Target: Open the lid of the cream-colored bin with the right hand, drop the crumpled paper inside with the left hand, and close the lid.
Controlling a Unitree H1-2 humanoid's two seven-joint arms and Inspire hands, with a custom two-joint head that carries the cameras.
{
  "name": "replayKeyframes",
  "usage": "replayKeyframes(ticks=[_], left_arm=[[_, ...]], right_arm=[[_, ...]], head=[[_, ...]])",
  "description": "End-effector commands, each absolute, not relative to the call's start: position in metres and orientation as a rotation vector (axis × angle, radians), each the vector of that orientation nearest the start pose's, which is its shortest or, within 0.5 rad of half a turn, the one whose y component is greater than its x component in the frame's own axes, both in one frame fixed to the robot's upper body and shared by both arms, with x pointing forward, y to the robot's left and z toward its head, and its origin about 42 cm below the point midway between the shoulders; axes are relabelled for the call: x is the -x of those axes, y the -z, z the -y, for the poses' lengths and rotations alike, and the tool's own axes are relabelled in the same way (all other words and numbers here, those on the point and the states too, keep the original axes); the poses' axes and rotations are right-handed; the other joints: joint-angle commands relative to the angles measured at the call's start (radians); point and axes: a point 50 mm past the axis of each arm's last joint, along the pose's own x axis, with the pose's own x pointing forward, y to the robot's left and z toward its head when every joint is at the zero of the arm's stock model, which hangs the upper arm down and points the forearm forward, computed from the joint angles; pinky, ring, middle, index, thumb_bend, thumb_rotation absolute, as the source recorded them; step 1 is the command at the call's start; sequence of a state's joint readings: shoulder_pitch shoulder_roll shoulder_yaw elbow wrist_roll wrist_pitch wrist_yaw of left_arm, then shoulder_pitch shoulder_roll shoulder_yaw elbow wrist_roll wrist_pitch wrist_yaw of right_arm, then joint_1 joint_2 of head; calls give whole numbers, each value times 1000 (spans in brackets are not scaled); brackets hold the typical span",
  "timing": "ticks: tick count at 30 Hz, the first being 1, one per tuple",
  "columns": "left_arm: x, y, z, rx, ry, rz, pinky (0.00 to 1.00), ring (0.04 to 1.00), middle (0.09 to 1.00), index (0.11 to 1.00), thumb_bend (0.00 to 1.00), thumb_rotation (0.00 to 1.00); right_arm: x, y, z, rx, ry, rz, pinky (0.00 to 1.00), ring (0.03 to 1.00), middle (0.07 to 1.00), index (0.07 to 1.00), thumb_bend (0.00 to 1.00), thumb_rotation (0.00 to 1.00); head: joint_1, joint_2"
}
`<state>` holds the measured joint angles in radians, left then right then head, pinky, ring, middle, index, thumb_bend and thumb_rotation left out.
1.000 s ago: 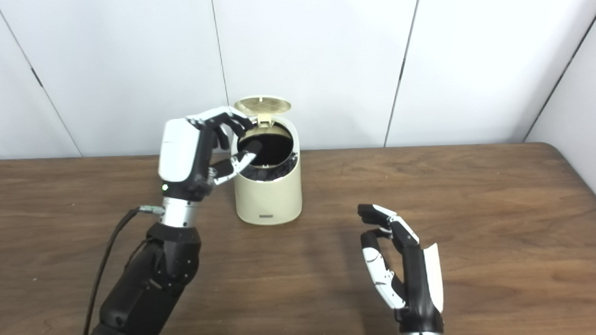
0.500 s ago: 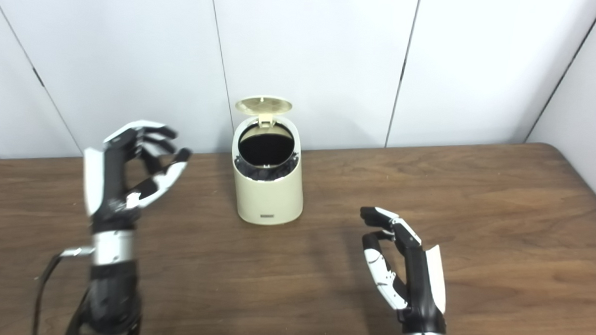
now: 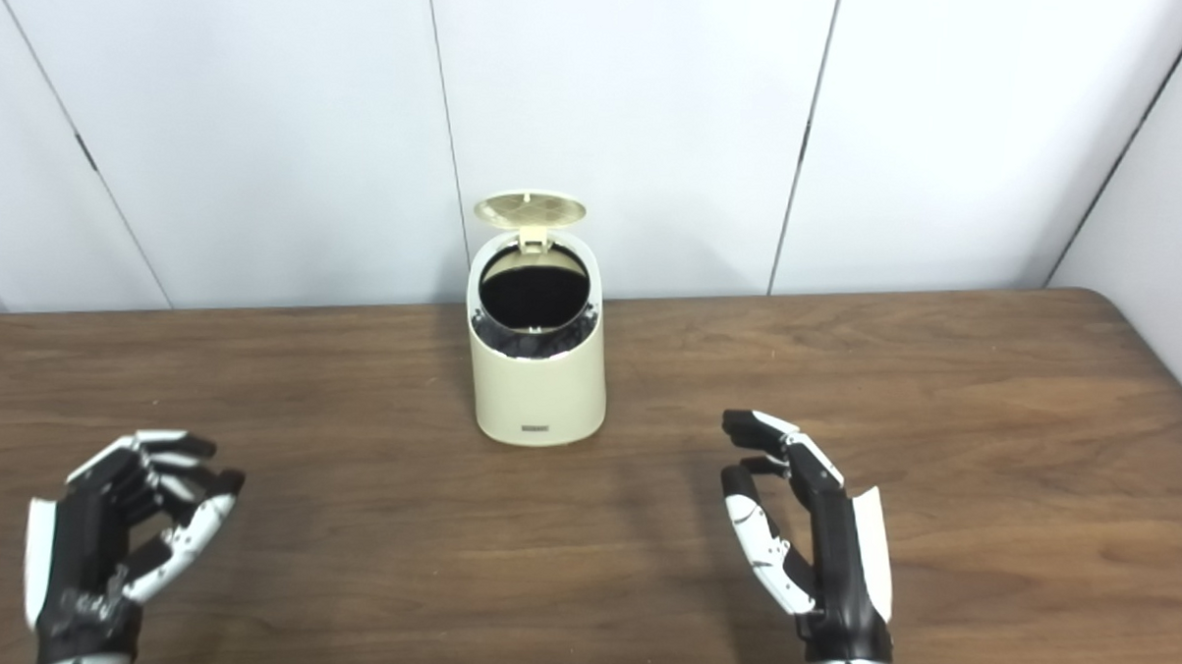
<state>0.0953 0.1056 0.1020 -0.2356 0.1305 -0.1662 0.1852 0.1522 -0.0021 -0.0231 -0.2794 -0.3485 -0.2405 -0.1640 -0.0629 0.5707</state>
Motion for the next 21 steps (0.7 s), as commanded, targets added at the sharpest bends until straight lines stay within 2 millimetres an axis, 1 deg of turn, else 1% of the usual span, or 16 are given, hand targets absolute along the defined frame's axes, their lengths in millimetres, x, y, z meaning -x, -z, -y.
replayKeyframes(ticks=[1, 4, 7, 10, 12, 14, 16, 19, 21], left_arm=[[-245, -169, -275, -223, -271, 420, 215, 258, 423, 521, 512, 0], [-238, -165, -272, -198, -267, 399, 232, 276, 423, 523, 512, 0], [-232, -161, -268, -121, -256, 376, 271, 315, 436, 521, 513, 0], [-232, -159, -264, -58, -244, 353, 301, 353, 460, 508, 514, 0], [-232, -157, -261, -42, -234, 346, 314, 374, 469, 498, 514, 0], [-232, -156, -259, -43, -228, 344, 340, 400, 476, 493, 514, 0], [-233, -154, -258, -50, -222, 346, 370, 427, 470, 485, 502, 58], [-235, -153, -257, -26, -207, 345, 398, 465, 498, 485, 491, 78], [-235, -153, -257, -9, -197, 340, 397, 478, 510, 486, 484, 83]], right_arm=[[-226, -163, 233, 347, 199, 451, 627, 721, 716, 708, 136, 696], [-226, -164, 235, 346, 200, 450, 626, 721, 714, 707, 152, 707], [-226, -163, 238, 343, 200, 449, 623, 721, 715, 708, 162, 708], [-227, -163, 240, 347, 201, 453, 623, 720, 715, 707, 152, 703], [-229, -163, 241, 348, 199, 459, 630, 723, 716, 706, 130, 699], [-231, -164, 241, 351, 196, 463, 633, 724, 717, 706, 134, 695], [-233, -166, 242, 350, 190, 470, 630, 723, 716, 708, 149, 703], [-235, -172, 242, 383, 188, 493, 652, 739, 729, 725, 158, 709], [-239, -179, 244, 425, 188, 529, 655, 738, 732, 731, 151, 707]], head=[[-2, 2], [6, 5], [23, 10], [25, 3], [28, 5], [28, 3], [25, 0], [16, -2], [13, -3]])
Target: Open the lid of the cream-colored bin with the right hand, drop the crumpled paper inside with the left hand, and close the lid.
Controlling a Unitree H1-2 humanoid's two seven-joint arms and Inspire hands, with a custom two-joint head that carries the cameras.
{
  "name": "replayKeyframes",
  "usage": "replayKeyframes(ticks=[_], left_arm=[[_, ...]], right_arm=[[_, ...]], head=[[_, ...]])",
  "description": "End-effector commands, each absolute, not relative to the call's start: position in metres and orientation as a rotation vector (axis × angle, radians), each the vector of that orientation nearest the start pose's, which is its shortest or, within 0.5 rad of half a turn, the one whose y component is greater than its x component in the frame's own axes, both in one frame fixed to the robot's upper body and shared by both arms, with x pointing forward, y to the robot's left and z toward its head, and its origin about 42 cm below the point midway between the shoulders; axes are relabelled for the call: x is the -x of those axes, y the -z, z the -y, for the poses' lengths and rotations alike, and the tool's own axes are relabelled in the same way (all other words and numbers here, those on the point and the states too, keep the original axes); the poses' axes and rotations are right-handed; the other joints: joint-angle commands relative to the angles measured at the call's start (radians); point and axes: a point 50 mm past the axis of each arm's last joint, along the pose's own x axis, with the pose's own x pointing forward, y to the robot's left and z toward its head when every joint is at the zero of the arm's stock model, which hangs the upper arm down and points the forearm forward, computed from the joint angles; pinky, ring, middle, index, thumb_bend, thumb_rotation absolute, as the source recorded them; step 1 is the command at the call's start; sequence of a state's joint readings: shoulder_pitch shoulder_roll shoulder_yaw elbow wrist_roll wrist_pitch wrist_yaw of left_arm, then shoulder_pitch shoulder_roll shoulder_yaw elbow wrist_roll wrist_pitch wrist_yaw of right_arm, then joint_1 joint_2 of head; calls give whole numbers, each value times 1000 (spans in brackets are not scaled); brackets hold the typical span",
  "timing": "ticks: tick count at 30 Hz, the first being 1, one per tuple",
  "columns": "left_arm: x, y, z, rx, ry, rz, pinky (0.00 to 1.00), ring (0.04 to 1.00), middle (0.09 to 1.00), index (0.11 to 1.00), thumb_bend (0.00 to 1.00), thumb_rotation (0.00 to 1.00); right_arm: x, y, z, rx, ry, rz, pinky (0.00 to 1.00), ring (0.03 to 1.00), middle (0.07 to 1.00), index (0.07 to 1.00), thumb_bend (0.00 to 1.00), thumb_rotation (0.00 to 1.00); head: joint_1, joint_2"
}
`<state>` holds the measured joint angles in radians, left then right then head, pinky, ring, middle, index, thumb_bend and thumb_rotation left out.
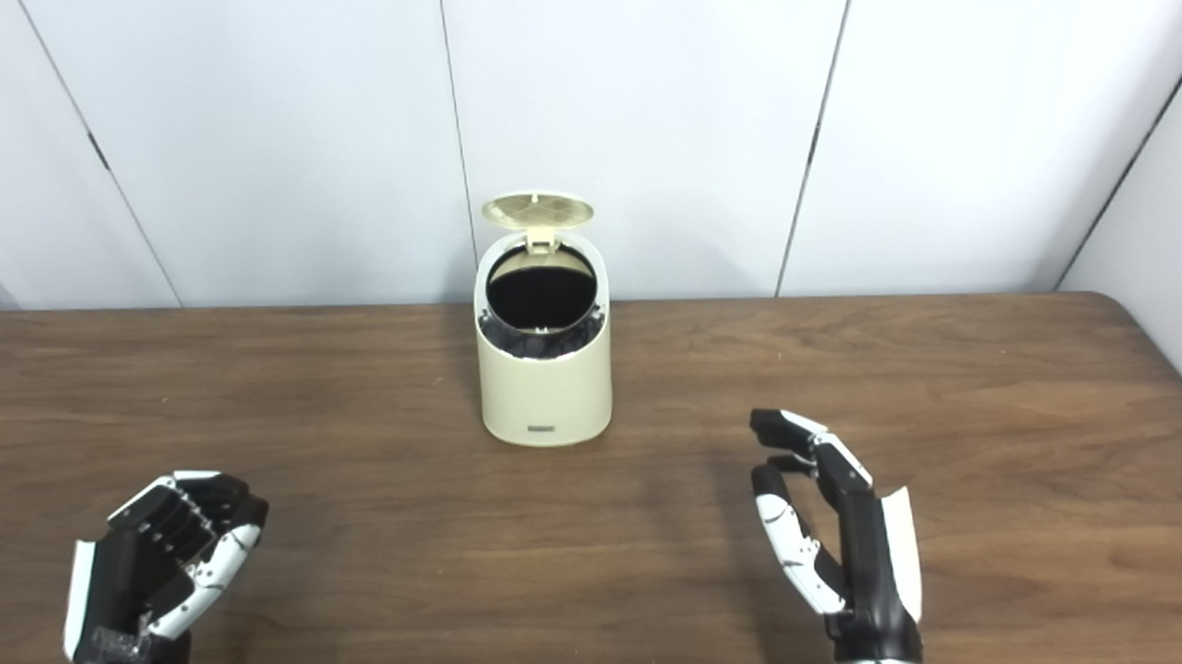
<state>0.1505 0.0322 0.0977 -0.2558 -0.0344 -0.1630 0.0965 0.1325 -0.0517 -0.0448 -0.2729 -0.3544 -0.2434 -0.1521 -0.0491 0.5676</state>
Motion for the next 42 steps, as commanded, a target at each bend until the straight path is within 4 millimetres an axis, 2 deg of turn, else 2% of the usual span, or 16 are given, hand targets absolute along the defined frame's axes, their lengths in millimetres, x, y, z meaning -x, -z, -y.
replayKeyframes(ticks=[1, 2, 3, 4, 6, 7, 10, 13, 14, 16, 20, 23, 25, 29, 38, 42], left_arm=[[-236, -153, -256, -9, -196, 339, 400, 491, 520, 500, 348, 420], [-236, -153, -256, -11, -196, 339, 402, 499, 528, 508, 288, 577], [-236, -153, -255, -14, -196, 339, 404, 505, 533, 514, 252, 659], [-236, -153, -255, -18, -195, 338, 408, 511, 538, 519, 218, 695], [-236, -153, -254, -20, -190, 332, 415, 520, 542, 524, 188, 683], [-236, -153, -254, -19, -188, 329, 420, 524, 544, 528, 181, 665], [-237, -152, -252, -14, -189, 324, 420, 523, 544, 528, 169, 595], [-239, -151, -251, -29, -191, 328, 415, 518, 539, 523, 158, 555], [-239, -150, -251, -36, -191, 331, 413, 516, 538, 521, 158, 549], [-240, -148, -250, -43, -195, 330, 414, 516, 537, 520, 163, 546], [-240, -149, -246, -32, -198, 328, 404, 506, 527, 510, 150, 519], [-240, -149, -244, -36, -196, 332, 401, 503, 526, 509, 144, 504], [-241, -149, -244, -38, -196, 332, 401, 505, 527, 508, 152, 505], [-241, -149, -242, -32, -194, 331, 403, 507, 529, 507, 172, 514], [-241, -149, -238, -56, -190, 333, 404, 507, 534, 508, 174, 536], [-241, -149, -237, -49, -185, 330, 407, 509, 536, 510, 172, 546]], right_arm=[[-243, -185, 246, 452, 190, 552, 648, 736, 737, 731, 152, 705], [-246, -191, 248, 471, 192, 576, 650, 741, 740, 731, 169, 743], [-252, -198, 251, 489, 195, 604, 652, 742, 740, 728, 182, 765], [-259, -205, 255, 509, 200, 639, 648, 740, 738, 722, 190, 776], [-272, -216, 263, 561, 203, 696, 632, 729, 731, 721, 217, 776], [-277, -219, 266, 579, 203, 711, 640, 734, 736, 728, 255, 834], [-295, -237, 268, 601, 195, 759, 661, 740, 743, 734, 316, 866], [-312, -265, 264, 687, 190, 815, 655, 736, 741, 732, 335, 904], [-317, -276, 261, 720, 187, 829, 656, 745, 750, 739, 330, 941], [-325, -300, 253, 776, 176, 862, 635, 745, 753, 739, 299, 955], [-343, -344, 235, 943, 130, 871, 629, 722, 736, 725, 314, 961], [-354, -362, 220, 1020, 64, 864, 637, 724, 741, 732, 381, 843], [-361, -370, 209, 1075, 38, 867, 600, 714, 745, 735, 440, 815], [-370, -382, 188, 1159, -1, 872, 535, 680, 732, 735, 476, 813], [-389, -398, 146, 1339, -127, 782, 582, 732, 765, 757, 550, 791], [-398, -404, 134, 1402, -153, 750, 624, 745, 770, 764, 587, 845]], head=[[-1, 0], [-1, 0], [0, -1], [1, -2], [2, -2], [2, -2], [0, -2], [-4, -8], [-2, -11], [3, -12], [4, -12], [8, -15], [10, -17], [11, -21], [22, -29], [23, -30]])
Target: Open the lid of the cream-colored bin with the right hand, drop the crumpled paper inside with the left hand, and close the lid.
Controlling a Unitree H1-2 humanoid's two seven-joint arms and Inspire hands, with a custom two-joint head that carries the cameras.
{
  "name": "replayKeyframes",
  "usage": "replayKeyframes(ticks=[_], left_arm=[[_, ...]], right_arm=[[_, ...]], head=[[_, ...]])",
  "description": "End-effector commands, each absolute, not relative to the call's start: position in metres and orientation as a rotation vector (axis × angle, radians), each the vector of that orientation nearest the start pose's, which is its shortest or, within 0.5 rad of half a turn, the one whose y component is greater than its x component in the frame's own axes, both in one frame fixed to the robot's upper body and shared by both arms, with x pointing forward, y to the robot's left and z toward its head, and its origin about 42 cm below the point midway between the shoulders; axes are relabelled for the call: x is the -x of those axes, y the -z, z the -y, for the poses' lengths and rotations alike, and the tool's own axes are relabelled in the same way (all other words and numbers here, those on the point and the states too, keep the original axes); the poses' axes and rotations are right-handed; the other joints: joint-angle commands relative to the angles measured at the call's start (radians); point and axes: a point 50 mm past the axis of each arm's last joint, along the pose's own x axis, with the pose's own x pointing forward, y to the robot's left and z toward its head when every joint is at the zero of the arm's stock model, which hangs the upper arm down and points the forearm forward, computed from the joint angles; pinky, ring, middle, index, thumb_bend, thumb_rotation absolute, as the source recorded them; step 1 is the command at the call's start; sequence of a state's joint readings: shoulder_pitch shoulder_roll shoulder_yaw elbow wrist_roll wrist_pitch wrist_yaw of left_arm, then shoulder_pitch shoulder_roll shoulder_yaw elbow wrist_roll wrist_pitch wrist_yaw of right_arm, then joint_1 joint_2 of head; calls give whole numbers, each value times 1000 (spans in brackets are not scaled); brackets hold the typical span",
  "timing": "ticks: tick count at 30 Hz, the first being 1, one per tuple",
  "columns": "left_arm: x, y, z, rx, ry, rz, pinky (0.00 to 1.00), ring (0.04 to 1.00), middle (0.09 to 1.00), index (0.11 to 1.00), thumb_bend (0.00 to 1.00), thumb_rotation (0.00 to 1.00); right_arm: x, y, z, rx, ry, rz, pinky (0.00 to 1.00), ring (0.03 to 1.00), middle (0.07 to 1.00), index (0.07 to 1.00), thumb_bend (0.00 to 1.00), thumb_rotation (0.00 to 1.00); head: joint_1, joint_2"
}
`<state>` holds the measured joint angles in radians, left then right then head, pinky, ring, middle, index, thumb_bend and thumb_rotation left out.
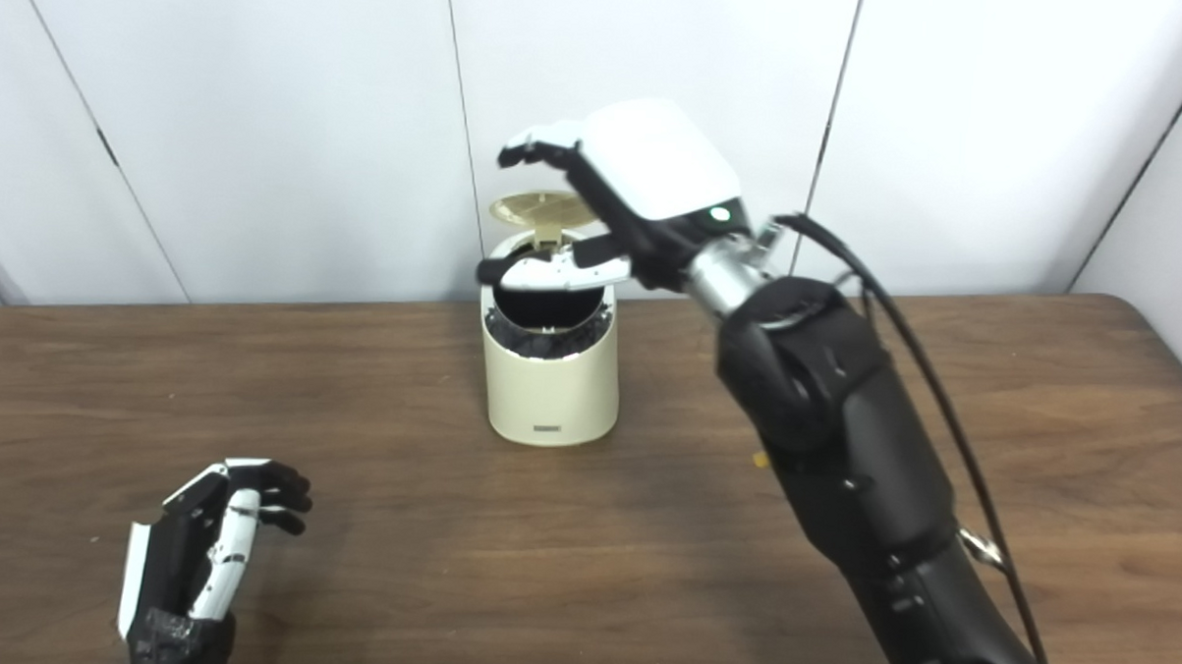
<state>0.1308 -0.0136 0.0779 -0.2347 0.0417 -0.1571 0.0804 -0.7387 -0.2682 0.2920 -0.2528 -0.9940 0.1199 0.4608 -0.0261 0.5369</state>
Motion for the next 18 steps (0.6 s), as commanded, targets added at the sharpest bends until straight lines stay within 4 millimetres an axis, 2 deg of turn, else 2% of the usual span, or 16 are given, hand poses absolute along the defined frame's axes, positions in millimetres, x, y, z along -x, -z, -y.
replayKeyframes(ticks=[1, 6, 8, 18], left_arm=[[-241, -149, -236, -47, -184, 330, 409, 509, 535, 510, 176, 548], [-240, -150, -232, -37, -187, 326, 409, 506, 532, 509, 180, 544], [-240, -151, -232, -37, -186, 328, 410, 507, 532, 509, 175, 541], [-240, -148, -231, -42, -184, 336, 410, 506, 532, 509, 174, 547]], right_arm=[[-401, -404, 133, 1408, -157, 743, 627, 744, 768, 762, 602, 847], [-416, -402, 131, 1429, -171, 704, 614, 734, 761, 759, 743, 894], [-421, -399, 130, 1440, -181, 697, 619, 730, 754, 752, 771, 918], [-442, -392, 131, 1445, -177, 644, 642, 749, 763, 757, 780, 955]], head=[[1, 0], [6, -4], [7, -5], [8, -10]])
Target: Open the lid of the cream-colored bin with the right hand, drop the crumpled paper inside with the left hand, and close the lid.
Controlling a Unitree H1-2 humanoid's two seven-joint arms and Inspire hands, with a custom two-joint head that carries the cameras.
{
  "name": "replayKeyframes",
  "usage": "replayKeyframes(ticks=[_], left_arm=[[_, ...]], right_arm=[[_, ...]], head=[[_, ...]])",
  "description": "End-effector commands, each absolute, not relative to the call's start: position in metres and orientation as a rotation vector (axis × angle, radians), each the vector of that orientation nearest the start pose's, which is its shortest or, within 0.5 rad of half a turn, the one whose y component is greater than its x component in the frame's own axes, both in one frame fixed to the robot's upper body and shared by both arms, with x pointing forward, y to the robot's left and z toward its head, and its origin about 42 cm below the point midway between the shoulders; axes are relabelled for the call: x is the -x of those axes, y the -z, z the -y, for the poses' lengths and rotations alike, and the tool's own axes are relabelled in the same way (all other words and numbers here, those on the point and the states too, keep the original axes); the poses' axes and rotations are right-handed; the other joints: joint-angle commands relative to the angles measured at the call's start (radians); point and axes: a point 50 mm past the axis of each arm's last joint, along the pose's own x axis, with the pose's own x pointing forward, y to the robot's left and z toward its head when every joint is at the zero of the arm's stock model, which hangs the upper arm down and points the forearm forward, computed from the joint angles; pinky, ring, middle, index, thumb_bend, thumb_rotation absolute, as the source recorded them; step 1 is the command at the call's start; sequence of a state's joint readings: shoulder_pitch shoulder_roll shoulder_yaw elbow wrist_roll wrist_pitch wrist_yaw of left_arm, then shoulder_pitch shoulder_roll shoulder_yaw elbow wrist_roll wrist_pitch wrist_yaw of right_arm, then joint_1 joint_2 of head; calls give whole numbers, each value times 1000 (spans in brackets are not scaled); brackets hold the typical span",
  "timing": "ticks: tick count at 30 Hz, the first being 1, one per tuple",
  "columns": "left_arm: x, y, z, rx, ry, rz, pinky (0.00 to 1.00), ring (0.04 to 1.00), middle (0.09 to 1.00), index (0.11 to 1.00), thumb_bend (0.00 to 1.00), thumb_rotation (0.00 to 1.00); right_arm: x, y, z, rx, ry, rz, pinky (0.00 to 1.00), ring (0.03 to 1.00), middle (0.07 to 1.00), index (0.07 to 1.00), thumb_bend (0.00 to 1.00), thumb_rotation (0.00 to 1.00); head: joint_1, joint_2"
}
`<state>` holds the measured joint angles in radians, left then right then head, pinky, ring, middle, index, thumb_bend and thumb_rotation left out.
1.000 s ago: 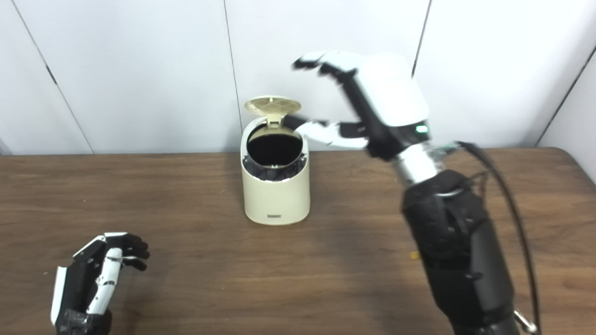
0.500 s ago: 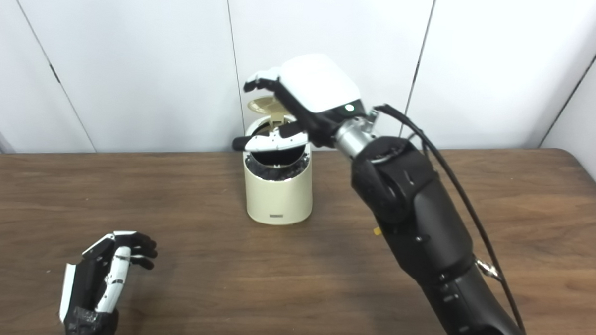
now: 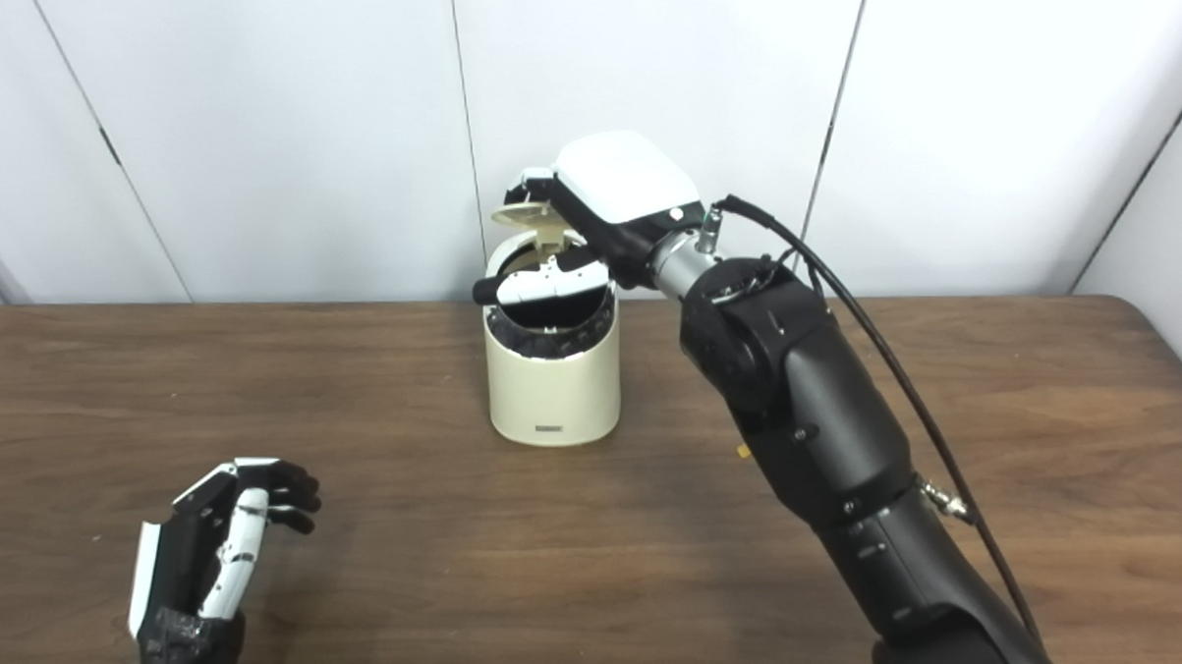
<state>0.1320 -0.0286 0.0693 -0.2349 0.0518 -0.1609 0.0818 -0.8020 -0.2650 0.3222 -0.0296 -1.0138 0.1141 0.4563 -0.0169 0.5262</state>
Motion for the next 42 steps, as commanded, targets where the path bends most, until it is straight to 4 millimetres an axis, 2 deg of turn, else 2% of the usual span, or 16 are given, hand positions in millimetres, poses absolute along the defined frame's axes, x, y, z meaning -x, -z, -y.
replayKeyframes(ticks=[1, 8, 12, 23, 28, 37, 42], left_arm=[[-240, -147, -231, -39, -182, 337, 411, 506, 532, 509, 176, 546], [-240, -147, -232, -49, -178, 339, 420, 512, 536, 511, 172, 541], [-241, -148, -232, -45, -174, 342, 418, 511, 535, 511, 172, 546], [-241, -148, -235, -45, -181, 334, 414, 508, 533, 508, 183, 556], [-242, -149, -235, -44, -182, 333, 412, 508, 532, 507, 167, 545], [-241, -150, -235, -48, -177, 336, 411, 507, 531, 505, 169, 555], [-239, -151, -235, -48, -178, 334, 419, 508, 532, 506, 169, 558]], right_arm=[[-443, -393, 132, 1438, -169, 642, 643, 750, 767, 765, 782, 953], [-449, -401, 137, 1439, -155, 611, 675, 768, 779, 786, 800, 970], [-443, -401, 139, 1443, -156, 608, 676, 770, 782, 786, 785, 976], [-421, -387, 146, 1378, -129, 668, 623, 728, 745, 744, 782, 934], [-413, -383, 151, 1370, -132, 677, 612, 718, 738, 740, 813, 961], [-402, -374, 155, 1385, -167, 662, 615, 705, 717, 707, 794, 911], [-398, -368, 155, 1427, -195, 630, 643, 712, 719, 708, 781, 944]], head=[[-1, 0], [-5, 0], [-6, 2], [-12, 3], [-13, 2], [-13, 6], [-14, 12]])
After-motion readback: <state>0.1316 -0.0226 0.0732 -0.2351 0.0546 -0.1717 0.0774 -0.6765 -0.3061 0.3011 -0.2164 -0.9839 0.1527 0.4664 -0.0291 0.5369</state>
